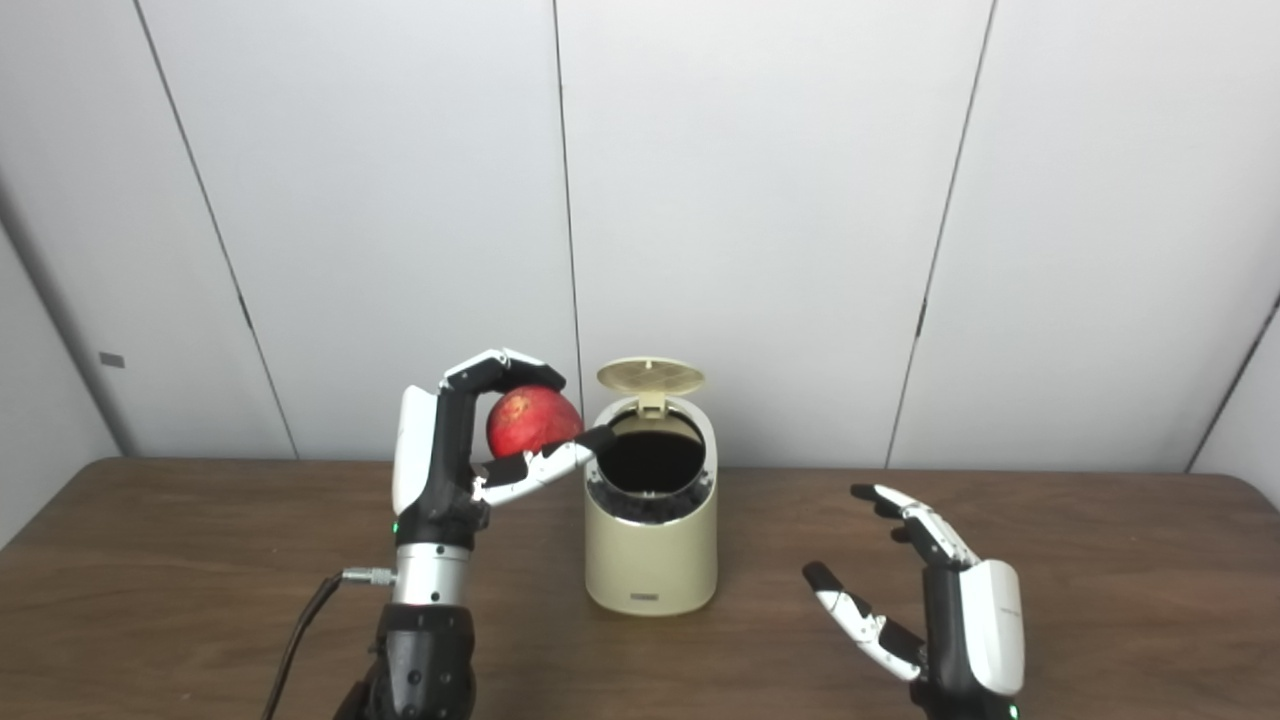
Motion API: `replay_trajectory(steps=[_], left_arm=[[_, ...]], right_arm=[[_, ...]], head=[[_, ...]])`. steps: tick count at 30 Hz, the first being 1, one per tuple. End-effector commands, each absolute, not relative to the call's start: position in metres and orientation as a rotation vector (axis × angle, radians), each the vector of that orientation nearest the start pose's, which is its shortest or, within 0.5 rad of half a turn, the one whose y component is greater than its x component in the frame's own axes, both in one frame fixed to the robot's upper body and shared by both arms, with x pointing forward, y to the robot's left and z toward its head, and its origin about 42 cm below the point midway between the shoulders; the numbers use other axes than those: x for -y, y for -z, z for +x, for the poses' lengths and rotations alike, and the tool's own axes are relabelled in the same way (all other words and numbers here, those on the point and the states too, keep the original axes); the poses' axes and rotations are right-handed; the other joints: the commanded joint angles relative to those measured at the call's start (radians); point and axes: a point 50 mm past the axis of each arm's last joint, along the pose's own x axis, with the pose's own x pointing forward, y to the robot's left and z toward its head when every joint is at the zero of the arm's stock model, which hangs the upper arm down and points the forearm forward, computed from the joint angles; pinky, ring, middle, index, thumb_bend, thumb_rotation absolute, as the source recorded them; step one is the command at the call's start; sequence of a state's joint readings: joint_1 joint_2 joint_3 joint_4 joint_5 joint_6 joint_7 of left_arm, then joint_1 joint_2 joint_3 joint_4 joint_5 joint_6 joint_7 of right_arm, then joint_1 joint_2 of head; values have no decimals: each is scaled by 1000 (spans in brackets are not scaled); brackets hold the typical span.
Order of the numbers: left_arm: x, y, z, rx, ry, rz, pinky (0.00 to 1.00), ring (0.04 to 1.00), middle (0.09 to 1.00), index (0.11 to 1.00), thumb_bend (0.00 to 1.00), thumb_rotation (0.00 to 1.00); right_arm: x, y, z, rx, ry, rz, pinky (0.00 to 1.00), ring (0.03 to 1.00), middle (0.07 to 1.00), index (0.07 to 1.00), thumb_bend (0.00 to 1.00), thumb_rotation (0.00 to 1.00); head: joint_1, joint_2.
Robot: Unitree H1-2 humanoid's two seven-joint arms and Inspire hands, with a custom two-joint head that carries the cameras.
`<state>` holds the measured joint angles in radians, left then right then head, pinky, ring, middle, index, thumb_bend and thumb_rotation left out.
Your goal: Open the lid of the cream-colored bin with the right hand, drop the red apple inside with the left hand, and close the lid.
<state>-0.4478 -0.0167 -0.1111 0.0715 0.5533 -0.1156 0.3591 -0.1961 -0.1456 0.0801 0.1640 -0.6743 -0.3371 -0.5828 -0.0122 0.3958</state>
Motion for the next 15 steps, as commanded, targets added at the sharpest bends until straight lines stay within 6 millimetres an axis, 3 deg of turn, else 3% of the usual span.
replay_trajectory(steps=[1,7,15], left_arm=[[-131,-265,403,716,-184,418,614,671,497,471,523,0],[-119,-254,414,708,-156,425,694,676,490,474,523,0],[-108,-239,426,702,-122,421,707,663,496,467,523,0]], right_arm=[[209,-102,314,461,281,-644,579,694,729,706,460,613],[200,-105,315,457,297,-652,589,693,719,696,460,628],[188,-107,312,456,287,-631,607,708,727,710,478,669]], head=[[-1,2],[-26,2],[-67,0]])
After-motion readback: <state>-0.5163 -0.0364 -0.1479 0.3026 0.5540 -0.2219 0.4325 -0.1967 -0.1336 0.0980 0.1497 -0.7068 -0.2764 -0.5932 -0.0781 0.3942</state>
